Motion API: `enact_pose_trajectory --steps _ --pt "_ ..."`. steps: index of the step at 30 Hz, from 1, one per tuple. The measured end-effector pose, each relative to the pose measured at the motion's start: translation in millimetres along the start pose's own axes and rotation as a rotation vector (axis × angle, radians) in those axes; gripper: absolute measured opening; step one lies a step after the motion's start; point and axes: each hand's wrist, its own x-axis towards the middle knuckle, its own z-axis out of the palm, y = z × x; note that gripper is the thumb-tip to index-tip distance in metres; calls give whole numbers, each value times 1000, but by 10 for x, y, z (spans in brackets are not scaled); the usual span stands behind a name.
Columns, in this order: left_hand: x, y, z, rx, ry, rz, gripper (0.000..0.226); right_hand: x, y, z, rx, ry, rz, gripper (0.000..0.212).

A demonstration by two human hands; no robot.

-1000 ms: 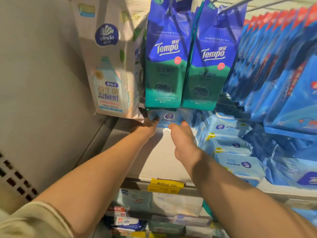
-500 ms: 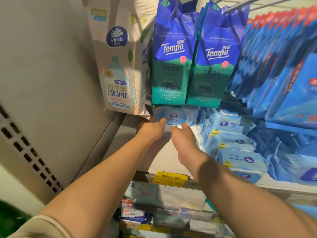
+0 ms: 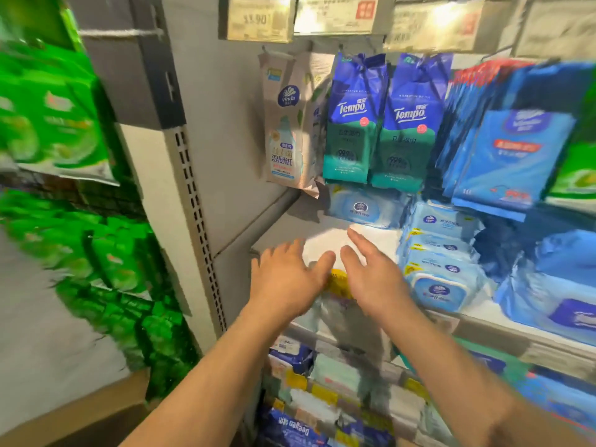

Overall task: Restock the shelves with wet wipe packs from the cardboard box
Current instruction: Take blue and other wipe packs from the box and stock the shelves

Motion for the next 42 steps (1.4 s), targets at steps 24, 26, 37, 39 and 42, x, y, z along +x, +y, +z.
enact_pose_trajectory --steps 24,26,37,39,42 --pt "-3973 -1991 -451 11 22 -810 79 -2644 138 1033 -179 -674 -186 65" --pt "-4165 -2233 -475 -11 27 -889 81 -2779 37 1298 -198 -752 -197 65" --pt "-4805 -3775 -710 -192 68 -1029 77 -3421 -733 3202 -330 -1113 -320 66" --pt "-4797 -3999 -734 -174 48 -1008 67 -3501 -815 3473 -379 -1129 -355 68" --pt "-4779 -4413 -670 -238 -13 -1018 73 -3604 -871 3916 -438 -1133 -336 57"
